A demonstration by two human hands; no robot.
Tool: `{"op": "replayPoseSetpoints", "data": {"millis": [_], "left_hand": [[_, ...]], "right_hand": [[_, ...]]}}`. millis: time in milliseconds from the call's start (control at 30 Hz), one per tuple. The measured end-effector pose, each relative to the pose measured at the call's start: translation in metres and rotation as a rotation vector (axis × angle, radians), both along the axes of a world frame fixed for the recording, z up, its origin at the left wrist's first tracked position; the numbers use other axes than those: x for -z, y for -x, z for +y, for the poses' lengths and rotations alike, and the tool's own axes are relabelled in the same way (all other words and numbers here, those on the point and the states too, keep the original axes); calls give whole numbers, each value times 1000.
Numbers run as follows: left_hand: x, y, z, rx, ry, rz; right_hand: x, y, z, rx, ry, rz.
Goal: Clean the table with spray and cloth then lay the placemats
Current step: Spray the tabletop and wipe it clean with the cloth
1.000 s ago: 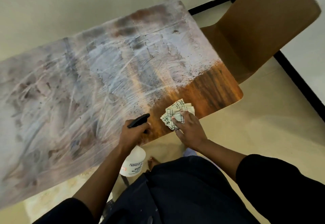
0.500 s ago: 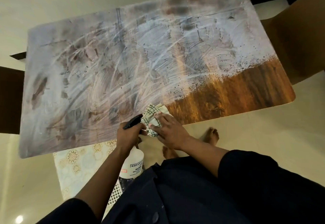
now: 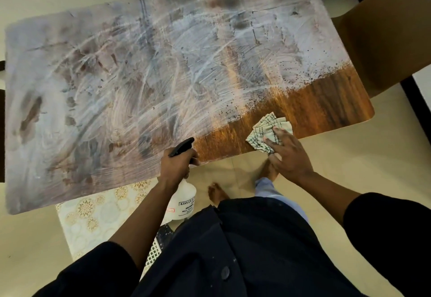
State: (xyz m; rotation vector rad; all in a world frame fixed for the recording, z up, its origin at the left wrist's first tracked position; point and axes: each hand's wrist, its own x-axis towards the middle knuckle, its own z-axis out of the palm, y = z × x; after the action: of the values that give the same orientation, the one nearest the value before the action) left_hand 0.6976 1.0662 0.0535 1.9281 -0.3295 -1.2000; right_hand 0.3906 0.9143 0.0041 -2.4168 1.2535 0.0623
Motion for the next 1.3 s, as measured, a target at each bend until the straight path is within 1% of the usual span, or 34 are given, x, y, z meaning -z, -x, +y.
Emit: {"op": "replayPoseSetpoints", "data": {"millis": [100,167,400,500,567,700,767,867,933,1067,1300], "left_hand": [[3,-2,2,11,22,20],[5,-5,7,8,27,30],[6,-16,23,-35,42,7],[5,-21,29,-74,21,-10],[5,-24,32,-75,0,-17],[5,-26,34,-64,-22,-22],[2,-24,30,-65,11,8],[-4,-17,18,-59,35,31],[-6,-13,12,-53,22,23],[-9,-4,-2,-30,27,9],[-20,25,-33,-4,47,15]], "right_hand": [[4,-10,9,36,11,21],[5,-24,19,2,13,53],[3,-93,62,-376,54,157],[7,-123,71,-535,95,145],[7,-136,73,-604,109,143],[8,-132,71,-629,90,90],[12,-115,64,-646,62,55],[15,-81,43,-683,55,70],[15,-54,28,-657,58,79],[13,2,1,-533,45,87],[16,75,-47,-179,1,53]]}}
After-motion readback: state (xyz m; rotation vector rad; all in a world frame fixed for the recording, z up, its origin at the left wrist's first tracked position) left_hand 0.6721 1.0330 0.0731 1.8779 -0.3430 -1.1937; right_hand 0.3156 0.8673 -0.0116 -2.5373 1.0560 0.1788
